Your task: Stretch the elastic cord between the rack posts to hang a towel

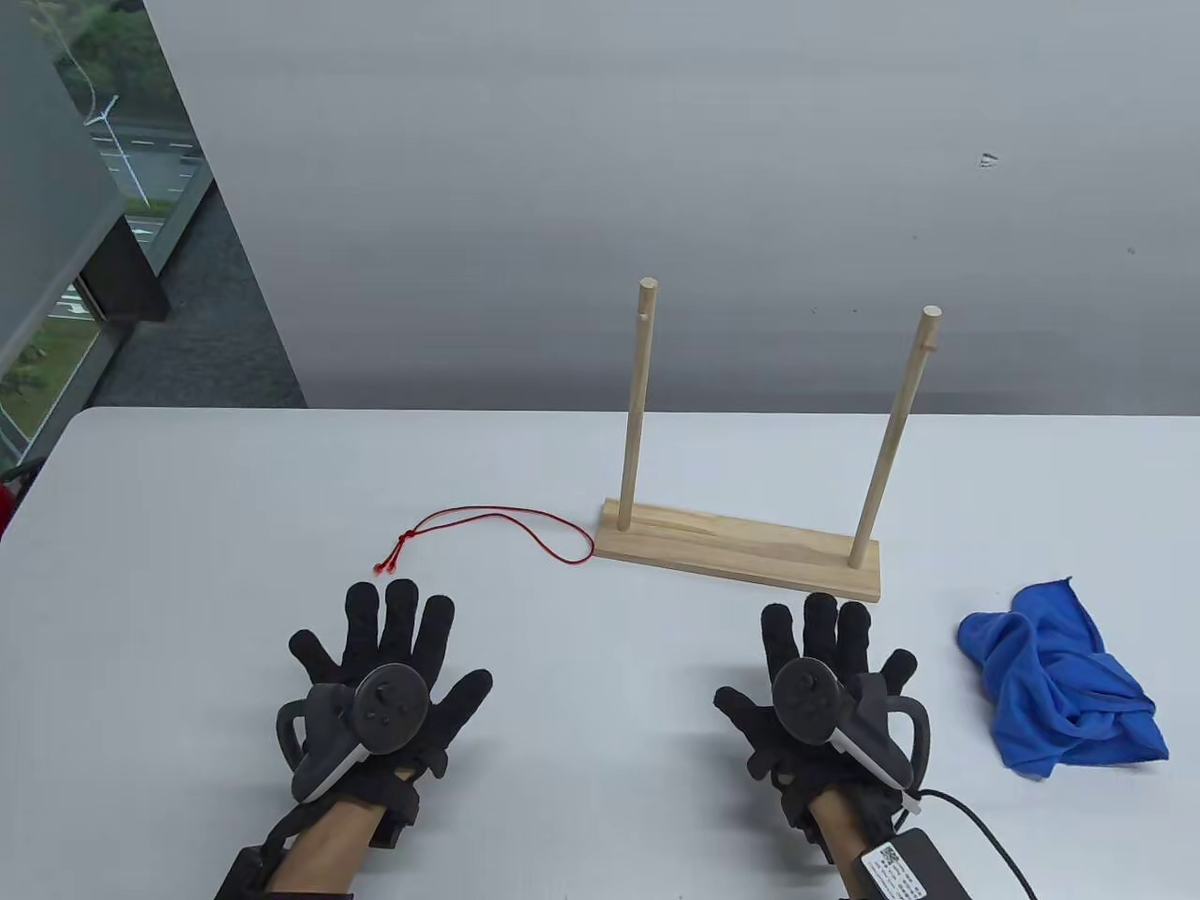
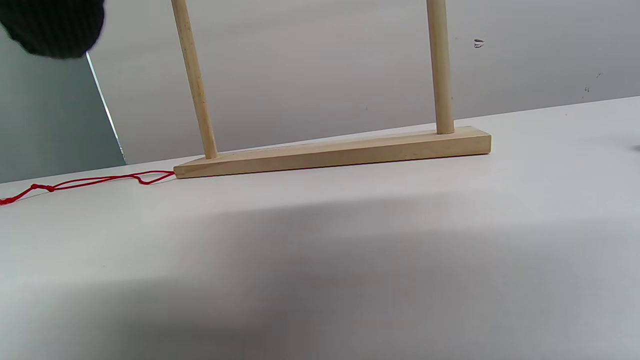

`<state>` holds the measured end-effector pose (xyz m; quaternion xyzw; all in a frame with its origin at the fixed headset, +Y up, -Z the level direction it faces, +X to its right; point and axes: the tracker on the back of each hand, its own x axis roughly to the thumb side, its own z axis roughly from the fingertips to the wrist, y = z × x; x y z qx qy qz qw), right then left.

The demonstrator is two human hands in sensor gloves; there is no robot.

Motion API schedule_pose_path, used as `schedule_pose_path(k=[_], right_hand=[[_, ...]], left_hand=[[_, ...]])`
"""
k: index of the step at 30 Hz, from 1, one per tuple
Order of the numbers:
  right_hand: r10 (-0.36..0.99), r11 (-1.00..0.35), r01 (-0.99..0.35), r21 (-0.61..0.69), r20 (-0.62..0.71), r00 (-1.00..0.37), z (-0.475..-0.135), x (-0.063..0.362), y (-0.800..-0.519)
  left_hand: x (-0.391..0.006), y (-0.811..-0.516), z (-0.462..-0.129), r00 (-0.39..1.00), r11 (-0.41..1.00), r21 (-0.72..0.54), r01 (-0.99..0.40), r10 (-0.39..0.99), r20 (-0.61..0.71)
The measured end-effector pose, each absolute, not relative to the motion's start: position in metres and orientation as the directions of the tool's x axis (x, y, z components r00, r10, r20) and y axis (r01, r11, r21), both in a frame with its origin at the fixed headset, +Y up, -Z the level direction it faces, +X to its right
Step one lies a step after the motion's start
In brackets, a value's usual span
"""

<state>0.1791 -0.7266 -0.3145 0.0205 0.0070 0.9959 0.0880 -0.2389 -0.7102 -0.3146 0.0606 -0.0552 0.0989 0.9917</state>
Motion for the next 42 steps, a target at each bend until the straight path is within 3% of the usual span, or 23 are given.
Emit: schedule_pose_path(k=[11, 22, 33, 42], right_hand=[[0.179, -0.981, -0.179, 0.072, -0.003, -0.984, -0.313, 0.19, -0.731], [0.207, -0.978, -0.206, 0.041, 0.013, -0.978, -0.31, 0.188, -0.728], [0.3, -0.952, -0.302, -0.061, 0.03, -0.953, -0.302, 0.195, -0.719], [0.347, -0.911, -0.351, -0.217, 0.057, -0.936, -0.298, 0.2, -0.706]], left_hand=[[-0.234, -0.706, -0.312, 0.962, 0.968, 0.086, -0.236, 0.22, 0.162], [-0.234, -0.706, -0.311, 0.961, 0.966, 0.085, -0.242, 0.227, 0.156], [-0.235, -0.706, -0.311, 0.963, 0.965, 0.103, -0.241, 0.225, 0.149], [-0.236, -0.702, -0.309, 0.957, 0.958, 0.122, -0.26, 0.239, 0.163]])
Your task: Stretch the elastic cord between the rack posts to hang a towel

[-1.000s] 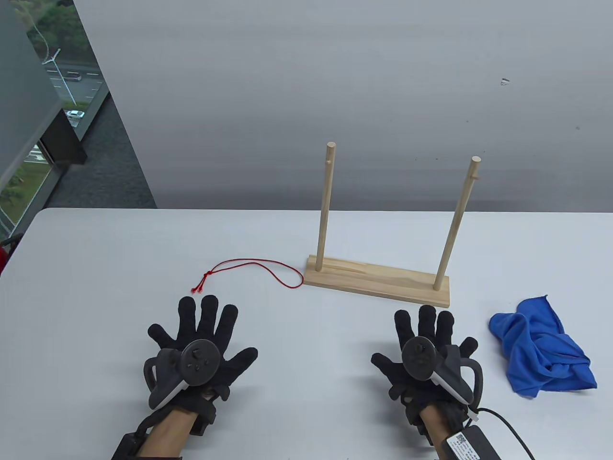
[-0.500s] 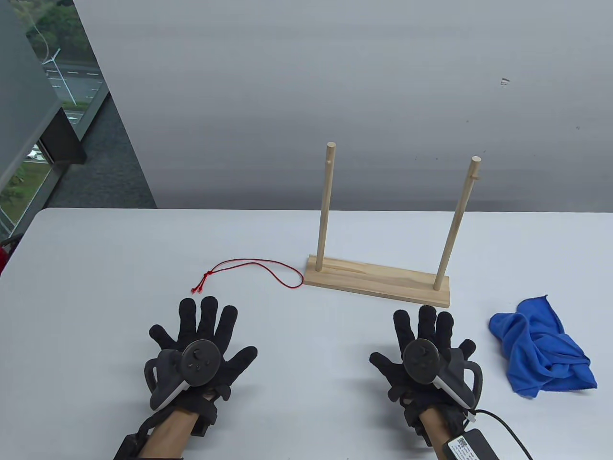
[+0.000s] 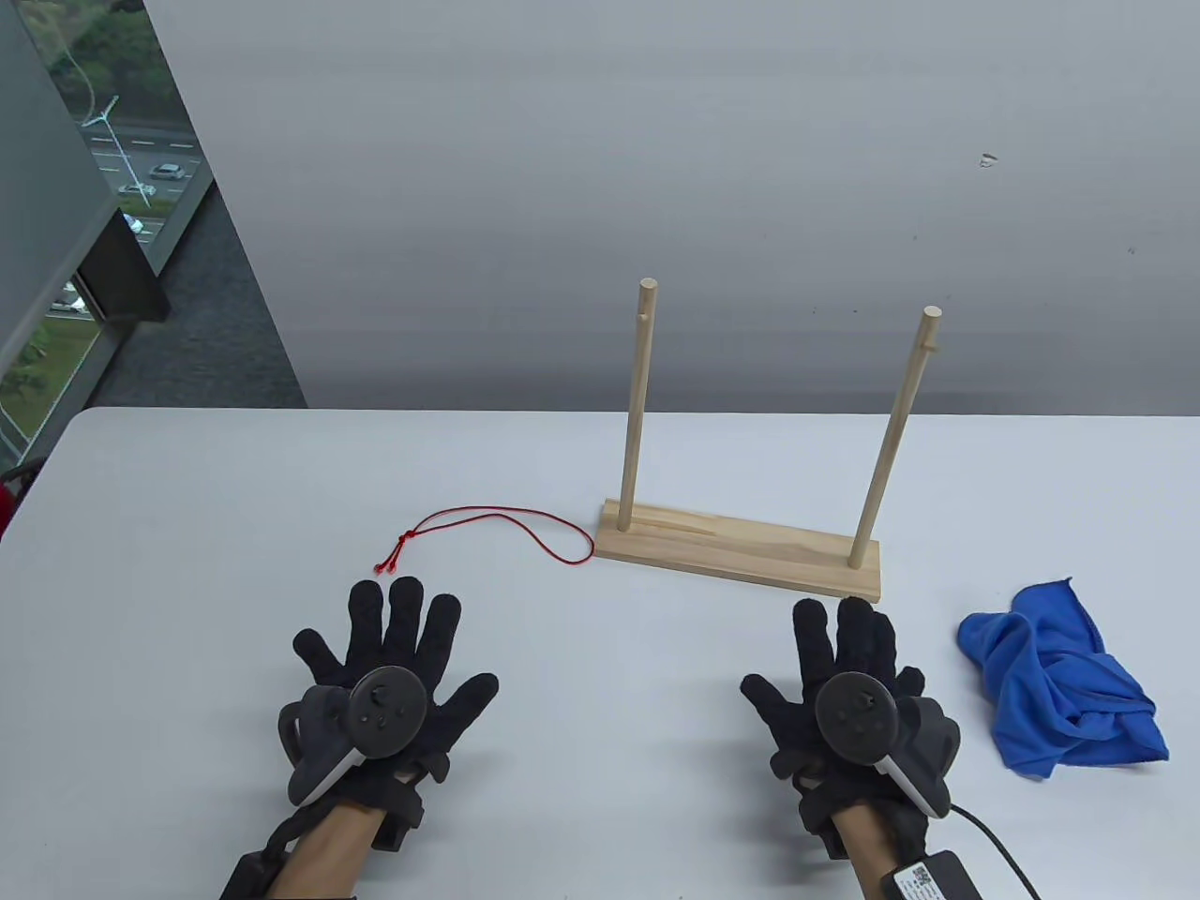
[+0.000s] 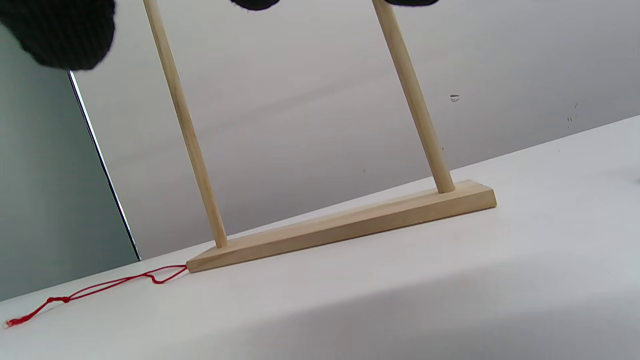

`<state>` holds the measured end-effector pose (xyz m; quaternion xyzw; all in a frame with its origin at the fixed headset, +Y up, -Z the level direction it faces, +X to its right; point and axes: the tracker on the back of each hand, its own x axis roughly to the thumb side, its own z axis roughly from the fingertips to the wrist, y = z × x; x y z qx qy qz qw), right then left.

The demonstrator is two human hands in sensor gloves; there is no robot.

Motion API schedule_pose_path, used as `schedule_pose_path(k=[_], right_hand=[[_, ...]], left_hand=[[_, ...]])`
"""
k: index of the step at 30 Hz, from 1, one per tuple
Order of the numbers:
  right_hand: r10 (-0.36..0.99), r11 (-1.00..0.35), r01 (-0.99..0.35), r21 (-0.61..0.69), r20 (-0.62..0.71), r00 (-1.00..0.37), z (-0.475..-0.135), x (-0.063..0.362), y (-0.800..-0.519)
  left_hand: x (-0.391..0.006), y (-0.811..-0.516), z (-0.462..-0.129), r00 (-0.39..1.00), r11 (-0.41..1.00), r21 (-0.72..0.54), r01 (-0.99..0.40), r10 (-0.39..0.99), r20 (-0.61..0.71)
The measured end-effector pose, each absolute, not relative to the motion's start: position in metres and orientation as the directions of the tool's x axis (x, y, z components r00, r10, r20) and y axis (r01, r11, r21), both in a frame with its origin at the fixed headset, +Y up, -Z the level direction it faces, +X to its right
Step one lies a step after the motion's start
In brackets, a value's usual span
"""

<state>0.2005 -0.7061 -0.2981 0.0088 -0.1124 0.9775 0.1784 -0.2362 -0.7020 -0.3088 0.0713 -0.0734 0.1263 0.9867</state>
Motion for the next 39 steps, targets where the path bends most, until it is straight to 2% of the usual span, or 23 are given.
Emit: schedule_pose_path(k=[6, 20, 30, 34, 39], right_hand=[[0.373, -0.877, -0.374, -0.301, 0.064, -0.926, -0.295, 0.204, -0.689], [0.506, -0.813, -0.464, -0.352, -0.032, -0.862, -0.299, 0.215, -0.641], [0.608, -0.782, -0.54, -0.311, -0.19, -0.771, -0.338, 0.238, -0.609], [0.579, -0.814, -0.528, -0.243, -0.276, -0.767, -0.362, 0.243, -0.606], [0.612, -0.787, -0.582, -0.203, -0.369, -0.699, -0.39, 0.253, -0.616]], left_hand=[[-0.236, -0.701, -0.308, 0.954, 0.957, 0.117, -0.266, 0.244, 0.175], [-0.234, -0.7, -0.307, 0.946, 0.949, 0.133, -0.286, 0.258, 0.194], [-0.237, -0.702, -0.309, 0.944, 0.945, 0.13, -0.3, 0.275, 0.185], [-0.237, -0.701, -0.309, 0.944, 0.944, 0.133, -0.302, 0.276, 0.18], [-0.237, -0.702, -0.31, 0.946, 0.947, 0.131, -0.295, 0.27, 0.18]])
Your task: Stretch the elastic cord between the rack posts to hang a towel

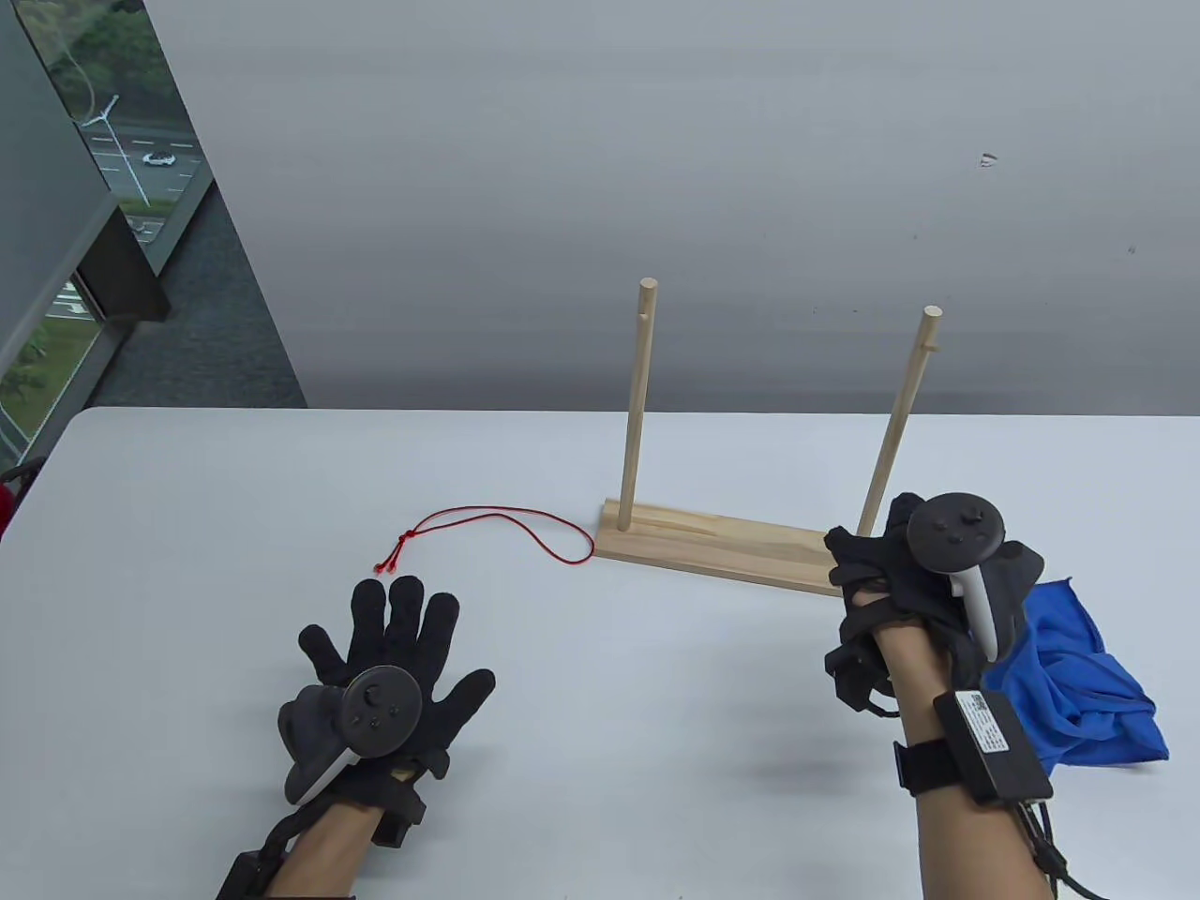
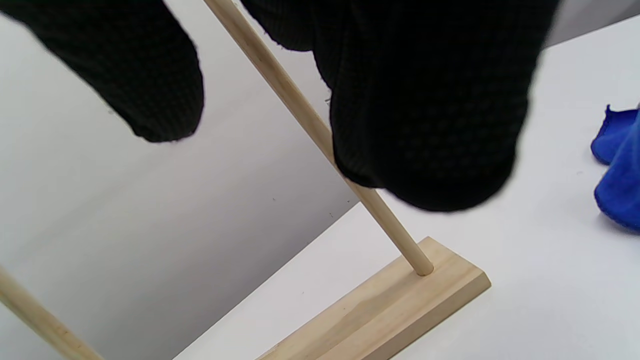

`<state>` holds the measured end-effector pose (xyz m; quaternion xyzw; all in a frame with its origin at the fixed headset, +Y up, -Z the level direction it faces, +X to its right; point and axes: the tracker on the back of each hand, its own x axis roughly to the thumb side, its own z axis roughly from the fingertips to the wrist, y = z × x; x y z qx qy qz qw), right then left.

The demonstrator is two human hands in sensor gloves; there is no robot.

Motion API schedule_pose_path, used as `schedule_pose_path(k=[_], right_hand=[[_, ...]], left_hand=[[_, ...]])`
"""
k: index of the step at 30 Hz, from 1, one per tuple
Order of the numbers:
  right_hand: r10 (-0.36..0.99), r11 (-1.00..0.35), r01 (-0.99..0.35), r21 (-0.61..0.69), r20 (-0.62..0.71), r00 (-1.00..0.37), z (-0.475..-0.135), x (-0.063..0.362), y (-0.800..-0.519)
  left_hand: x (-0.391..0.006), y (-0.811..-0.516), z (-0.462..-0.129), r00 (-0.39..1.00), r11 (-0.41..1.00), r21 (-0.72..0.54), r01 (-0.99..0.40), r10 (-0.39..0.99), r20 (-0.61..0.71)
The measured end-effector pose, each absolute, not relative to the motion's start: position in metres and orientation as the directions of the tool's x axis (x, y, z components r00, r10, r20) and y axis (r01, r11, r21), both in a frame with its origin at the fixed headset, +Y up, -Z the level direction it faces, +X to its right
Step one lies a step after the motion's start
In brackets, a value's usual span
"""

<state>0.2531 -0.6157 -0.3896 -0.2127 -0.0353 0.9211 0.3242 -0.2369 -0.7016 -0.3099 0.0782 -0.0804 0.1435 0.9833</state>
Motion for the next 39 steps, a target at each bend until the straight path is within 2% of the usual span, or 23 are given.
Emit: schedule_pose_path(k=[11, 20, 25, 30, 39], right_hand=[[0.593, -0.766, -0.625, -0.149, -0.541, -0.596, -0.439, 0.273, -0.663], [0.565, -0.749, -0.648, -0.136, -0.643, -0.517, -0.458, 0.287, -0.703], [0.556, -0.729, -0.674, -0.12, -0.678, -0.481, -0.465, 0.289, -0.718], [0.576, -0.706, -0.689, -0.164, -0.699, -0.423, -0.468, 0.29, -0.731], [0.581, -0.691, -0.698, -0.19, -0.72, -0.379, -0.473, 0.291, -0.737]], left_hand=[[-0.236, -0.705, -0.312, 0.95, 0.954, 0.115, -0.275, 0.253, 0.181], [-0.237, -0.707, -0.314, 0.954, 0.957, 0.111, -0.268, 0.248, 0.17], [-0.238, -0.706, -0.314, 0.956, 0.957, 0.117, -0.265, 0.245, 0.163], [-0.24, -0.704, -0.313, 0.954, 0.953, 0.13, -0.275, 0.254, 0.157], [-0.242, -0.704, -0.313, 0.958, 0.954, 0.128, -0.269, 0.252, 0.139]])
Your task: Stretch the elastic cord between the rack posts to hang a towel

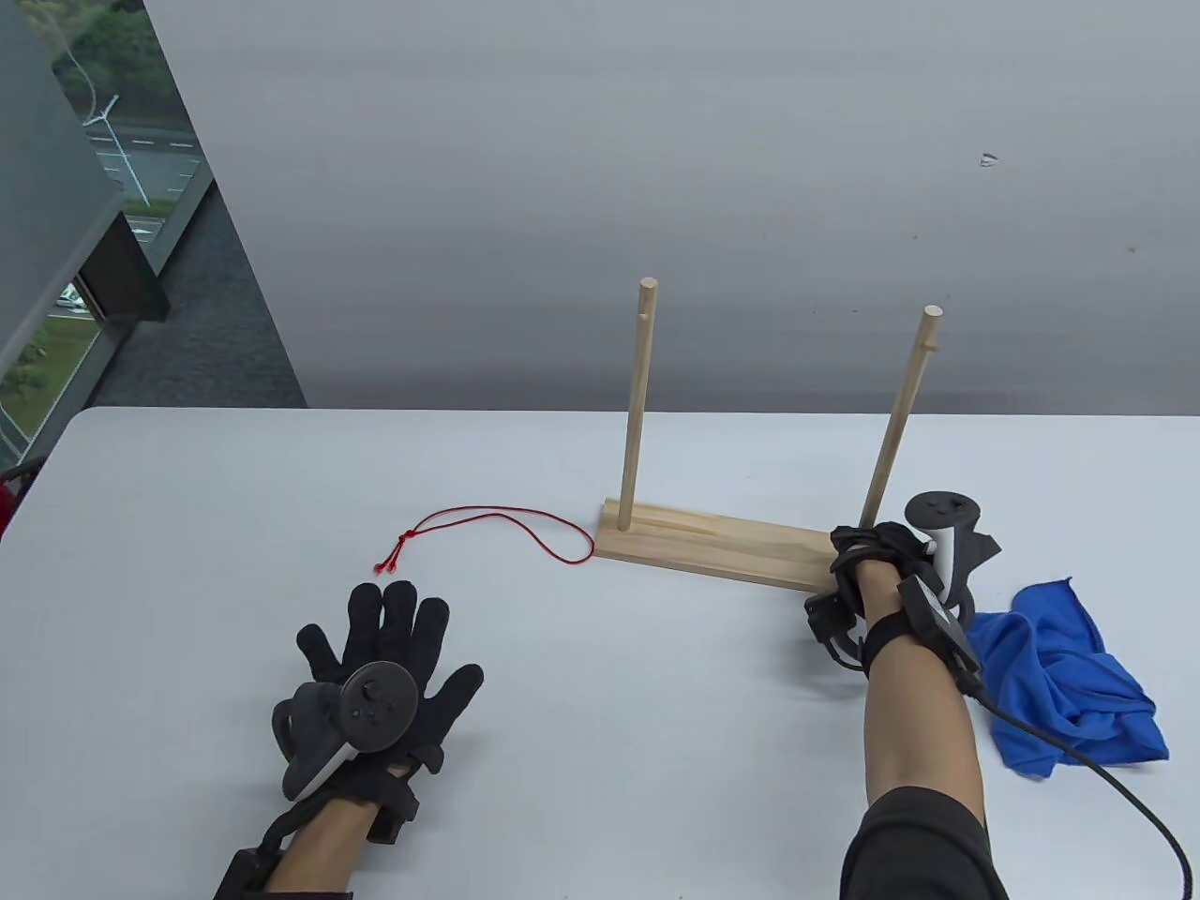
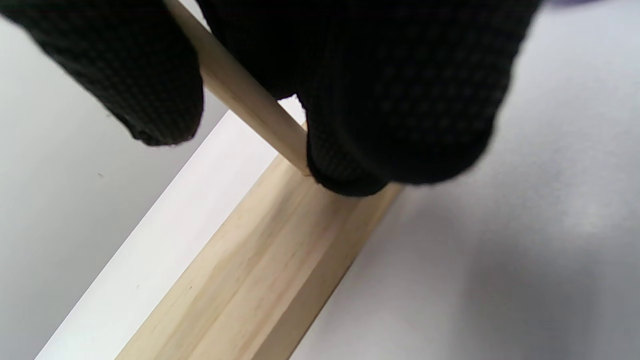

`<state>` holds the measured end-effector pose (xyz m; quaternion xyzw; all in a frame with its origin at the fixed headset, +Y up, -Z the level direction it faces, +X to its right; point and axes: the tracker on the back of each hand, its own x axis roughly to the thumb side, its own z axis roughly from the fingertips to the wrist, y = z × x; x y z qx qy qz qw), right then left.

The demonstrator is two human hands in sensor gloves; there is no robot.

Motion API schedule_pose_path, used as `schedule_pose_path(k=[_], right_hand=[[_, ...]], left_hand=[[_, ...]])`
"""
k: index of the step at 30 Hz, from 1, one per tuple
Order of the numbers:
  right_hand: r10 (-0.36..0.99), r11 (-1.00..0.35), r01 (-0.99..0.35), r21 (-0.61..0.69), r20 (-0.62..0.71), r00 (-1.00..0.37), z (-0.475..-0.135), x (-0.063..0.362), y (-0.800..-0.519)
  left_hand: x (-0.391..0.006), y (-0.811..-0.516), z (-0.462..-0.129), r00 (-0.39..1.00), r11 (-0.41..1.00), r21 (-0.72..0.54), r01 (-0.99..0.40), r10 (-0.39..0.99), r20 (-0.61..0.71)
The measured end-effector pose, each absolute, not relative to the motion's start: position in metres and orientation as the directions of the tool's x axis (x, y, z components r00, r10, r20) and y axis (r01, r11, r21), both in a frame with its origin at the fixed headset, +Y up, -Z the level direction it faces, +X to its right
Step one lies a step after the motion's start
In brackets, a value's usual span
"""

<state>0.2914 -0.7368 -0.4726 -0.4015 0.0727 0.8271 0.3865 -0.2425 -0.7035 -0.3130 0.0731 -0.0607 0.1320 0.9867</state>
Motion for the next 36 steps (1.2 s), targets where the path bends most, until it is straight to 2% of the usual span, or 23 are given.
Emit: schedule_pose_path(k=[10, 20, 36], right_hand=[[0.595, -0.675, -0.706, -0.213, -0.722, -0.352, -0.479, 0.294, -0.742], [0.513, -0.788, -0.604, -0.125, -0.676, -0.53, -0.487, 0.292, -0.742], [0.541, -0.774, -0.623, -0.117, -0.634, -0.553, -0.491, 0.3, -0.738]], left_hand=[[-0.243, -0.704, -0.313, 0.961, 0.957, 0.127, -0.259, 0.242, 0.136], [-0.242, -0.705, -0.313, 0.962, 0.96, 0.121, -0.253, 0.237, 0.134], [-0.242, -0.707, -0.313, 0.966, 0.964, 0.109, -0.242, 0.229, 0.124]])
